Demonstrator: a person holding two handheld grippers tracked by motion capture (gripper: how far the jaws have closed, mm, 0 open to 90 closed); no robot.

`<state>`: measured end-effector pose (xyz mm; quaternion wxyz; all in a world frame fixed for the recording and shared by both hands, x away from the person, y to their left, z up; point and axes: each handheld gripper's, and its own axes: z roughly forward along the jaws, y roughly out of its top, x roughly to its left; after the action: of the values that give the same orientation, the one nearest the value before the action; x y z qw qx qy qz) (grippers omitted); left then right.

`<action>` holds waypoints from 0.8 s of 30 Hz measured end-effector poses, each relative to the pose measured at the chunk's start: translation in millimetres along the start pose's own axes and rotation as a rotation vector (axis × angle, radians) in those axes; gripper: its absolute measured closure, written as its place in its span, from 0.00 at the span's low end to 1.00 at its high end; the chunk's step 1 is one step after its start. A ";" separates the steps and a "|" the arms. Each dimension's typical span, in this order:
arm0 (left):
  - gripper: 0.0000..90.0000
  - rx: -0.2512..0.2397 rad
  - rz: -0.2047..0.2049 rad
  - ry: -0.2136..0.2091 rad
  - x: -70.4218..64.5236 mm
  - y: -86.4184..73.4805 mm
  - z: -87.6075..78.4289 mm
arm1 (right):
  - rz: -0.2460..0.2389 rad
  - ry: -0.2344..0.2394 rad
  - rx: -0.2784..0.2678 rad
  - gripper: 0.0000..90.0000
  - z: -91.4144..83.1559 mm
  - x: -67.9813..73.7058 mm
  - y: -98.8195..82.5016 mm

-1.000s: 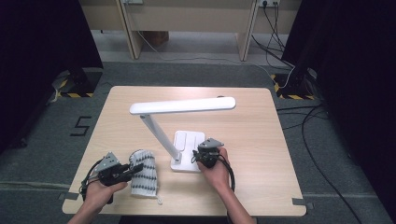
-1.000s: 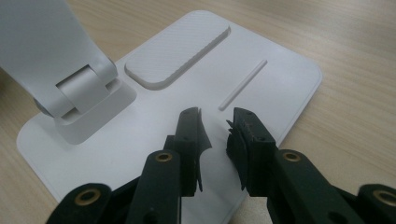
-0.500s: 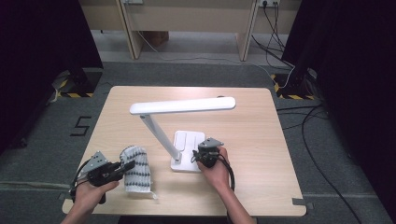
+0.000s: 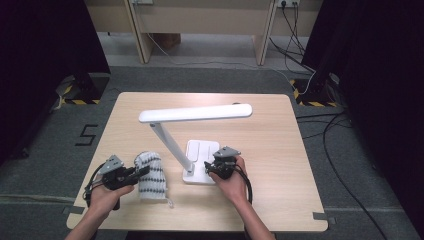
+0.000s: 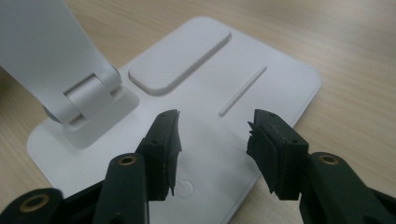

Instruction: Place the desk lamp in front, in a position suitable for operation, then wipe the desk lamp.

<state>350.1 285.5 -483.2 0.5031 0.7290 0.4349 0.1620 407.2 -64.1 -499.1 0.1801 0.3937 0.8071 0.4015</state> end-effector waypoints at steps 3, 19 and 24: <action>0.85 0.035 0.009 0.011 3.9 3.5 16.5 | -0.003 -0.004 -0.027 0.57 -6.9 0.1 4.4; 0.46 0.076 -0.061 0.071 14.4 12.5 24.9 | -0.011 -0.037 -0.023 0.56 -34.2 -13.0 4.9; 0.34 0.089 -0.068 0.085 19.1 11.9 8.5 | -0.009 -0.041 -0.003 0.56 -37.7 -16.7 -3.1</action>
<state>372.3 294.3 -480.4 0.4566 0.7278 0.4873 0.1561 393.2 -97.3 -478.9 0.1991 0.3978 0.8044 0.3937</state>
